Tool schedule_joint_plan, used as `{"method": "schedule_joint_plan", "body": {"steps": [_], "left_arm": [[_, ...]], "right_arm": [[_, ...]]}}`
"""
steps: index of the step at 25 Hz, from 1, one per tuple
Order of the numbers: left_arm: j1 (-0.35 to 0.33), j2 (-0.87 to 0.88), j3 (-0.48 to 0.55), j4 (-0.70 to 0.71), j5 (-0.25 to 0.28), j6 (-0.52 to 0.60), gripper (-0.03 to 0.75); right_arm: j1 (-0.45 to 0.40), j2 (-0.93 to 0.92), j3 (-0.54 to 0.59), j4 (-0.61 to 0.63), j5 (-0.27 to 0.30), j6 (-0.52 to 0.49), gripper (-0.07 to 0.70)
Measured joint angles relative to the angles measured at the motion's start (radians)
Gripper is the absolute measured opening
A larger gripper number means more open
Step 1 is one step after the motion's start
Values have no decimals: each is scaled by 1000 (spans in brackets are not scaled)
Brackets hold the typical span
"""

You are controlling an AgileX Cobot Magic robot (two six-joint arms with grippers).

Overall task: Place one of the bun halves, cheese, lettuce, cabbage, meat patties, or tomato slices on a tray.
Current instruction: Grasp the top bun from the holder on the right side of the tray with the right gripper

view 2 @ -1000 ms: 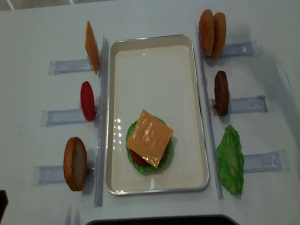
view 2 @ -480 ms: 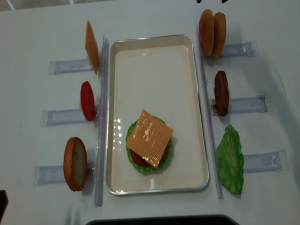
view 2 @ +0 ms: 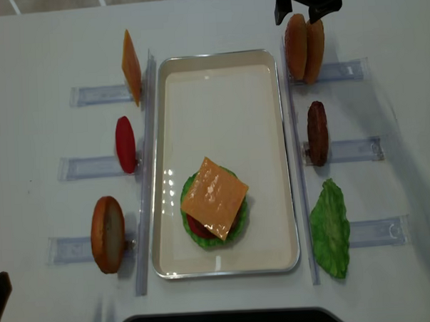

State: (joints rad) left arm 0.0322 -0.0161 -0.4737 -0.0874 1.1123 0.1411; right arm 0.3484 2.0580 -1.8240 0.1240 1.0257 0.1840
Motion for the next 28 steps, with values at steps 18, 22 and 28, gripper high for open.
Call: {"method": "schedule_joint_plan", "body": {"steps": [18, 22, 28], "left_arm": [[0, 0, 0, 0, 0, 0, 149], [0, 0, 0, 0, 0, 0, 149], [0, 0, 0, 0, 0, 0, 149]], "right_arm": [[0, 9, 0, 13, -14, 0, 472], [1, 9, 0, 28, -14, -1, 472], [10, 17, 0, 28, -13, -5, 457]]}}
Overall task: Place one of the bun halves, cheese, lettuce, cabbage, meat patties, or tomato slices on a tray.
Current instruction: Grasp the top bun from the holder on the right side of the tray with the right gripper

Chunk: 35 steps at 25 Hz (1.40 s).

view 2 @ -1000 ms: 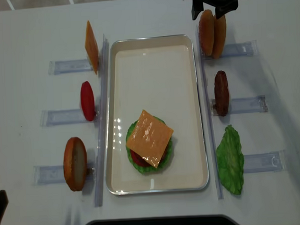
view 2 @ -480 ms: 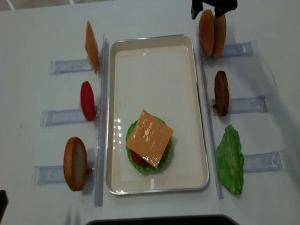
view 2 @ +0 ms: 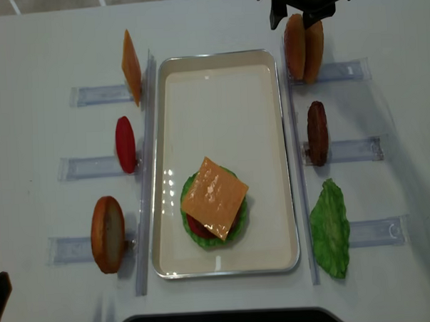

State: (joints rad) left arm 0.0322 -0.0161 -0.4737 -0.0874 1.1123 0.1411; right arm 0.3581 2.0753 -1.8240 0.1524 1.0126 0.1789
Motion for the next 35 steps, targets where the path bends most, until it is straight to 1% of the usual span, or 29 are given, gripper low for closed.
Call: {"method": "schedule_joint_plan", "body": {"steps": [6, 12, 15, 19, 22, 25, 31, 35], "left_arm": [[0, 0, 0, 0, 0, 0, 149], [0, 0, 0, 0, 0, 0, 149], [0, 0, 0, 0, 0, 0, 149], [0, 0, 0, 0, 0, 0, 149], [0, 0, 0, 0, 0, 0, 149], [0, 0, 0, 0, 0, 0, 149], [0, 0, 0, 0, 0, 0, 149], [0, 0, 0, 0, 0, 0, 148]], "right_arm": [[1, 17, 0, -1, 3, 0, 435], [1, 42, 0, -3, 6, 0, 430], [1, 45, 0, -7, 6, 0, 409], [1, 45, 0, -28, 4, 0, 344], [1, 45, 0, -55, 2, 0, 271], [1, 45, 0, -61, 2, 0, 222], [2, 45, 0, -61, 0, 0, 213], [2, 45, 0, -60, 11, 0, 212]]}}
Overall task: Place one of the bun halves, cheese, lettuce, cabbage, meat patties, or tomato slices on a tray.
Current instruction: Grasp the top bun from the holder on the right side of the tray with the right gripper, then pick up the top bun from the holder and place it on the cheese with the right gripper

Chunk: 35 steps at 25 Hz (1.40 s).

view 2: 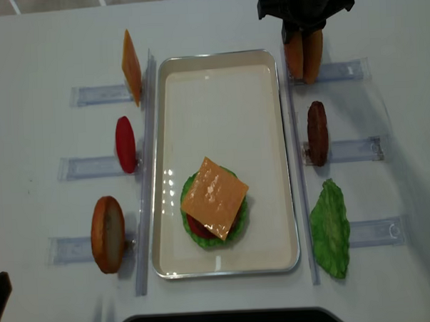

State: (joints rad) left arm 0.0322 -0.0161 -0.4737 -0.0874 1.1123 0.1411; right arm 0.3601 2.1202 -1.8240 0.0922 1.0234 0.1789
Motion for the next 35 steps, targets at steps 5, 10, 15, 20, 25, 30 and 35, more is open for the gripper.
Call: {"method": "schedule_joint_plan", "body": {"steps": [5, 10, 15, 20, 25, 30, 35], "left_arm": [[0, 0, 0, 0, 0, 0, 148], [0, 0, 0, 0, 0, 0, 148], [0, 0, 0, 0, 0, 0, 148], [0, 0, 0, 0, 0, 0, 148], [0, 0, 0, 0, 0, 0, 141], [0, 0, 0, 0, 0, 0, 141], [0, 0, 0, 0, 0, 0, 141]], "right_arm": [[0, -10, -1, 2, 27, 3, 212], [0, -49, -27, 11, 63, 14, 212], [-2, -88, -77, 49, 111, 18, 206], [-2, -101, -98, 66, 187, 19, 203], [-2, -102, -98, 85, 198, 19, 203], [8, -126, -98, 105, 200, 19, 203], [35, -203, -97, 150, 200, 14, 203]]}}
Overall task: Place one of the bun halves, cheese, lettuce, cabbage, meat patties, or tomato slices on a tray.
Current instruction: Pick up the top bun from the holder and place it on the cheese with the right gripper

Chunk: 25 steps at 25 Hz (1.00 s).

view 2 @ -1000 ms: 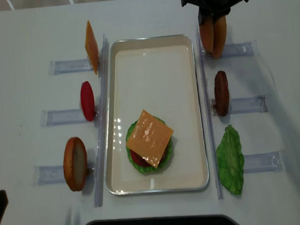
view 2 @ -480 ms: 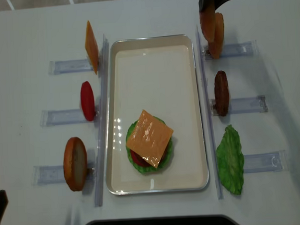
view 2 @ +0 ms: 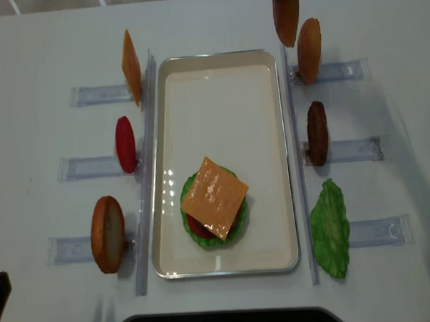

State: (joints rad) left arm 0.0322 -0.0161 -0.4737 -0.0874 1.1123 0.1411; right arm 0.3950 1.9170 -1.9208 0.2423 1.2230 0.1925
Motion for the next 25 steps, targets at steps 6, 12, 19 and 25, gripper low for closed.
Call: {"method": "schedule_joint_plan", "body": {"steps": [6, 12, 19, 25], "left_arm": [[0, 0, 0, 0, 0, 0, 141], [0, 0, 0, 0, 0, 0, 141], [0, 0, 0, 0, 0, 0, 140], [0, 0, 0, 0, 0, 0, 140]], "right_arm": [[78, -67, 16, 14, 1, -6, 203], [150, -156, 134, 47, 0, -9, 202], [171, -293, 367, 244, -160, -101, 202], [172, -384, 599, 548, -321, -296, 202]]}}
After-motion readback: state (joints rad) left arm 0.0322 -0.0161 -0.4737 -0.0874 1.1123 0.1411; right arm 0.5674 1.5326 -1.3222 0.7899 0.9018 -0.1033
